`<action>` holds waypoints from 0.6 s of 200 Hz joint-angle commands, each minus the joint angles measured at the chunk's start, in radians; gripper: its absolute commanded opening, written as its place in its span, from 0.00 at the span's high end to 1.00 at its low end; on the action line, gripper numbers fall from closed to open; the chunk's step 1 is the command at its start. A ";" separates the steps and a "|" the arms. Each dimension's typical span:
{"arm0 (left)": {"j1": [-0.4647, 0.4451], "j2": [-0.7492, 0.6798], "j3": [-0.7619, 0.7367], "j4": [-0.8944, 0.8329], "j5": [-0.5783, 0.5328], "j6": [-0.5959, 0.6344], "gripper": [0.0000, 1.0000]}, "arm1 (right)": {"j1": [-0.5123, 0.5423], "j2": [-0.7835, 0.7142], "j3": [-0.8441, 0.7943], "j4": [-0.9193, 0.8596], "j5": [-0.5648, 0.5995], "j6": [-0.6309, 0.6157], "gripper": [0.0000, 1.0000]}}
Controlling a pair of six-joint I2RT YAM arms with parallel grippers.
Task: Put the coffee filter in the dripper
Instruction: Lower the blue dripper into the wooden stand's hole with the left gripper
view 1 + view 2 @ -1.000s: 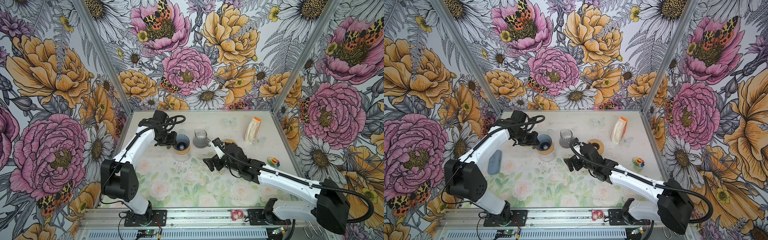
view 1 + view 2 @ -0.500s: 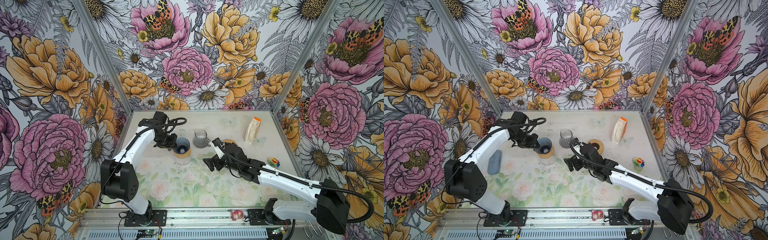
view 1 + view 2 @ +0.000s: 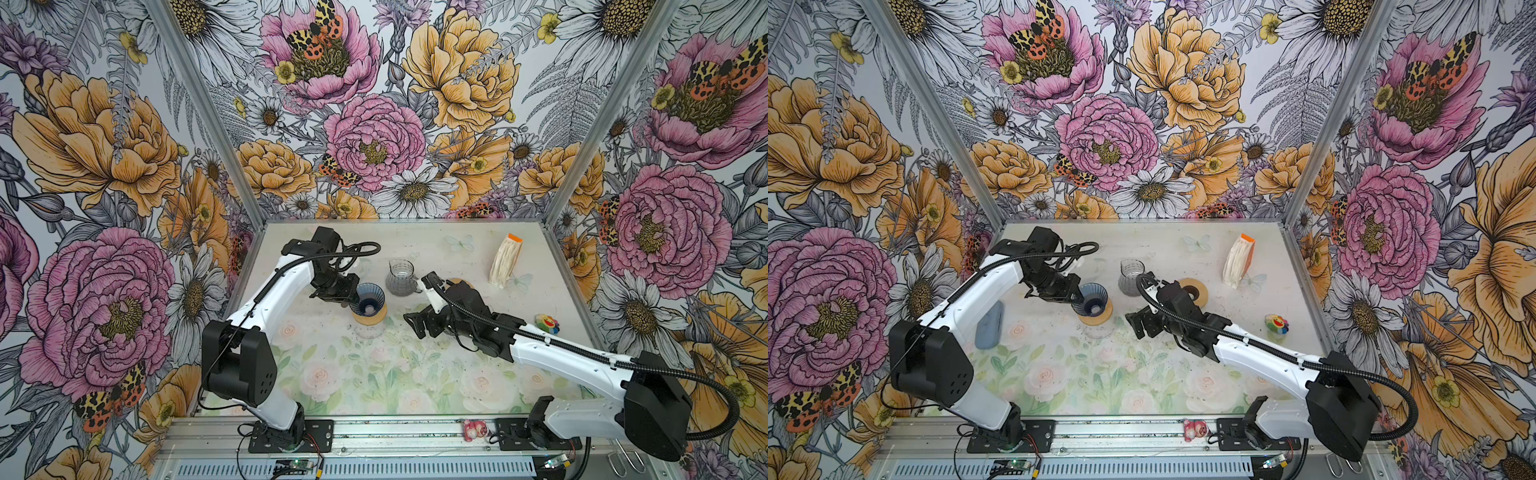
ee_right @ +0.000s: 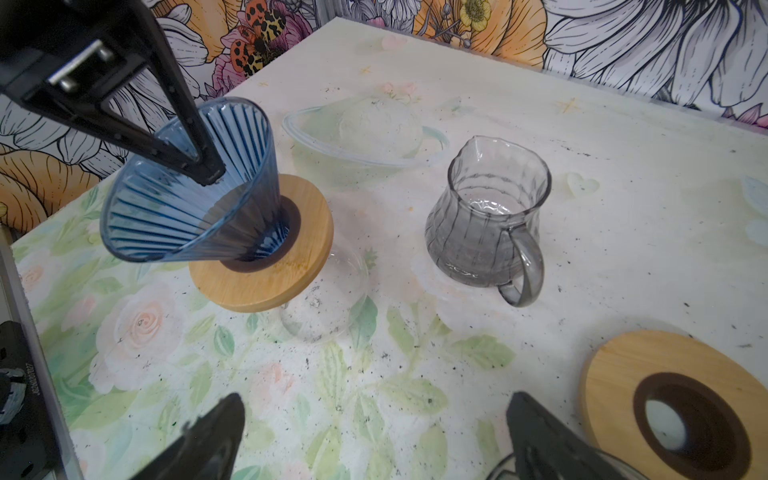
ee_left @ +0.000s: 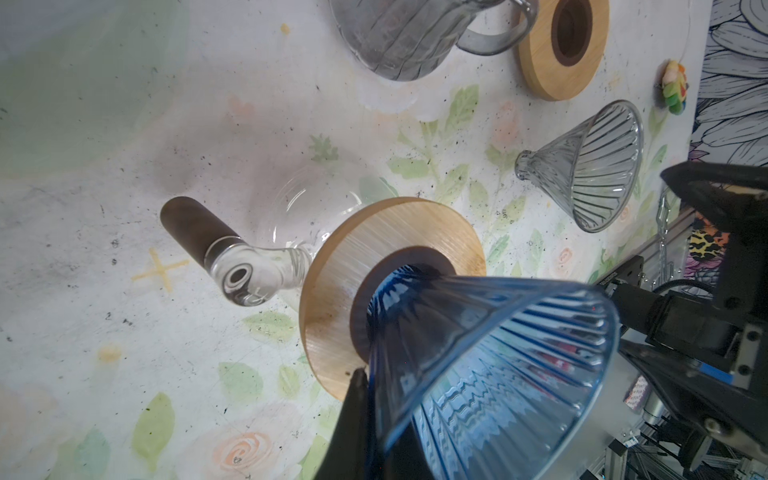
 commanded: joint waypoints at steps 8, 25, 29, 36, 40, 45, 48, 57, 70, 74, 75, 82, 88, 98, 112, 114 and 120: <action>-0.010 -0.020 -0.025 -0.074 0.002 0.041 0.95 | -0.008 0.013 0.034 0.003 -0.030 0.008 0.01; -0.014 -0.025 -0.026 -0.091 -0.003 0.049 0.95 | -0.008 0.015 0.039 0.003 -0.035 0.014 0.01; -0.017 -0.026 -0.027 -0.096 -0.003 0.051 0.95 | -0.008 0.016 0.039 0.003 -0.034 0.015 0.01; -0.020 -0.027 -0.028 -0.099 -0.003 0.052 0.95 | -0.009 0.016 0.043 0.003 -0.036 0.016 0.01; -0.023 -0.029 -0.028 -0.100 -0.002 0.054 0.95 | -0.009 0.017 0.046 0.003 -0.037 0.015 0.01; -0.027 -0.030 -0.030 -0.101 -0.001 0.054 0.95 | -0.008 0.016 0.048 0.003 -0.038 0.016 0.01; -0.030 -0.031 -0.029 -0.102 -0.001 0.053 0.95 | -0.008 0.017 0.050 0.003 -0.042 0.016 0.00; -0.039 -0.033 -0.031 -0.103 -0.003 0.055 0.95 | -0.008 0.015 0.053 0.003 -0.053 0.017 0.01; -0.049 -0.029 -0.031 -0.108 -0.009 0.055 0.95 | -0.009 0.014 0.061 0.000 -0.058 0.019 0.00; -0.051 -0.029 -0.032 -0.108 -0.010 0.054 0.95 | -0.009 0.013 0.062 -0.002 -0.060 0.020 0.01; -0.051 -0.029 -0.032 -0.108 -0.011 0.053 0.95 | -0.009 0.012 0.063 -0.003 -0.060 0.020 0.01; -0.053 -0.027 -0.030 -0.108 -0.013 0.054 0.94 | -0.009 0.013 0.067 -0.006 -0.061 0.021 0.01; -0.053 -0.026 -0.029 -0.108 -0.012 0.054 0.94 | -0.009 0.012 0.070 -0.009 -0.061 0.022 0.01; -0.054 -0.022 -0.025 -0.108 -0.016 0.050 0.92 | -0.009 0.015 0.077 -0.014 -0.064 0.022 0.00; -0.053 -0.018 -0.014 -0.108 -0.021 0.048 0.91 | -0.008 0.020 0.089 -0.023 -0.067 0.026 0.00; -0.053 -0.017 -0.011 -0.108 -0.020 0.045 0.91 | -0.008 0.019 0.090 -0.024 -0.067 0.026 0.01; -0.053 -0.015 -0.004 -0.108 -0.021 0.044 0.90 | -0.008 0.024 0.097 -0.029 -0.073 0.026 0.00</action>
